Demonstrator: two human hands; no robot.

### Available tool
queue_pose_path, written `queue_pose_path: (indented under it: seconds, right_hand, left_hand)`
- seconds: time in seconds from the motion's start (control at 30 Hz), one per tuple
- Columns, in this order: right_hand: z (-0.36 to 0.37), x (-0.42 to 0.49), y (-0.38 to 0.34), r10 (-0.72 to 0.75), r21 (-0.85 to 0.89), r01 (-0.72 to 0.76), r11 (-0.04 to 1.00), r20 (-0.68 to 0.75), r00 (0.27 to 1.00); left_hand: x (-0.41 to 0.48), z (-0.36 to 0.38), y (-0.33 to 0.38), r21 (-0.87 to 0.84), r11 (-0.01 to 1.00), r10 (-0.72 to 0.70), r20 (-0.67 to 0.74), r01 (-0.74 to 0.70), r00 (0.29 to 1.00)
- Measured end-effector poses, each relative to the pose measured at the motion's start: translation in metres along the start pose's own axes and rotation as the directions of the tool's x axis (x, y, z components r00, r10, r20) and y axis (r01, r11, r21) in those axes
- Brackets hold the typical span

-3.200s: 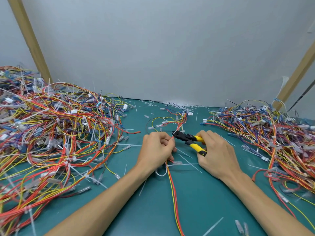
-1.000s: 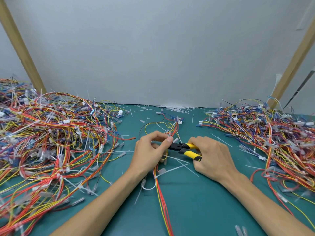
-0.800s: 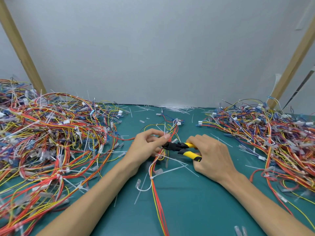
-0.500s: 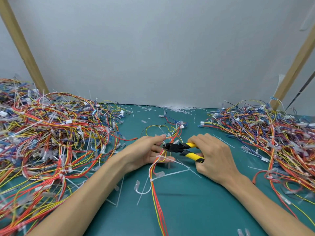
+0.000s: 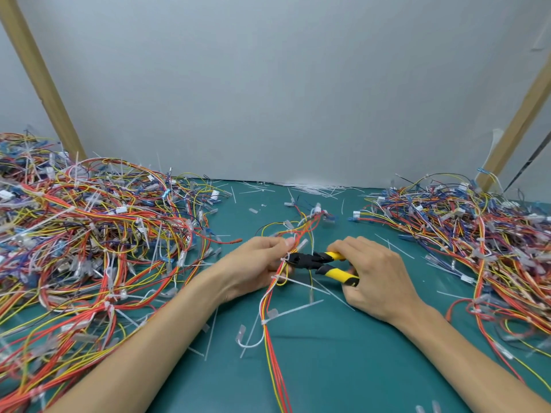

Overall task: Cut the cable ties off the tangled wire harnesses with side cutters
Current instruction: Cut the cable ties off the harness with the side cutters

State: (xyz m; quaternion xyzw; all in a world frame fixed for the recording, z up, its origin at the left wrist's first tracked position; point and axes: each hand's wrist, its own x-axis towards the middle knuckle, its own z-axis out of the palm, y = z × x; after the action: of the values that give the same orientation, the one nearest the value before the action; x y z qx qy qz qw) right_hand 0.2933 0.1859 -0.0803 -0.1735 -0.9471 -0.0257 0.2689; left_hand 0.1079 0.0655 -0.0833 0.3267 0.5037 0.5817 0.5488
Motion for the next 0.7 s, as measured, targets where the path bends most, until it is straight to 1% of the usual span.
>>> queue_pose_path:
  seconds: [0.07, 0.13, 0.17, 0.2, 0.33, 0.4, 0.57, 0.63, 0.7]
  right_hand:
    - [0.0, 0.0, 0.0, 0.018, -0.009, -0.018, 1.0, 0.022, 1.0]
    - [0.0, 0.0, -0.001, 0.03, -0.029, -0.028, 0.999, 0.048, 0.998]
    - [0.0, 0.0, -0.001, 0.031, -0.043, -0.028, 0.999, 0.059, 0.998]
    - [0.0, 0.0, -0.002, 0.033, -0.054, -0.03, 0.998, 0.068, 0.997]
    - [-0.002, 0.001, -0.003, 0.036, -0.066, -0.03, 0.997, 0.097, 0.995]
    - [-0.002, 0.001, -0.004, 0.027, -0.074, -0.017, 0.997, 0.123, 0.992]
    - [-0.004, 0.003, -0.005, 0.005, -0.097, 0.008, 0.995, 0.133, 0.991]
    - [-0.004, 0.003, -0.006, 0.01, -0.085, 0.002, 0.996, 0.135, 0.991]
    - [-0.003, 0.002, -0.007, 0.034, -0.064, -0.025, 0.998, 0.151, 0.988]
  left_hand:
    - [0.001, -0.001, -0.001, 0.223, 0.968, 0.13, -0.065, -0.112, 0.989]
    - [0.001, -0.001, -0.003, 0.472, 0.867, 0.242, -0.119, -0.16, 0.963]
    - [0.0, 0.0, -0.004, 0.575, 0.801, 0.294, -0.137, -0.166, 0.946]
    - [0.0, 0.0, -0.005, 0.637, 0.753, 0.333, -0.155, -0.163, 0.93]
    - [0.002, 0.002, -0.011, 0.714, 0.679, 0.455, -0.223, -0.173, 0.862]
    - [0.002, 0.003, -0.011, 0.757, 0.628, 0.507, -0.224, -0.179, 0.832]
    - [0.001, 0.004, -0.012, 0.784, 0.58, 0.57, -0.196, -0.222, 0.798]
    - [0.001, 0.003, -0.012, 0.814, 0.538, 0.595, -0.186, -0.216, 0.782]
    - [0.001, 0.003, -0.012, 0.818, 0.531, 0.604, -0.184, -0.22, 0.776]
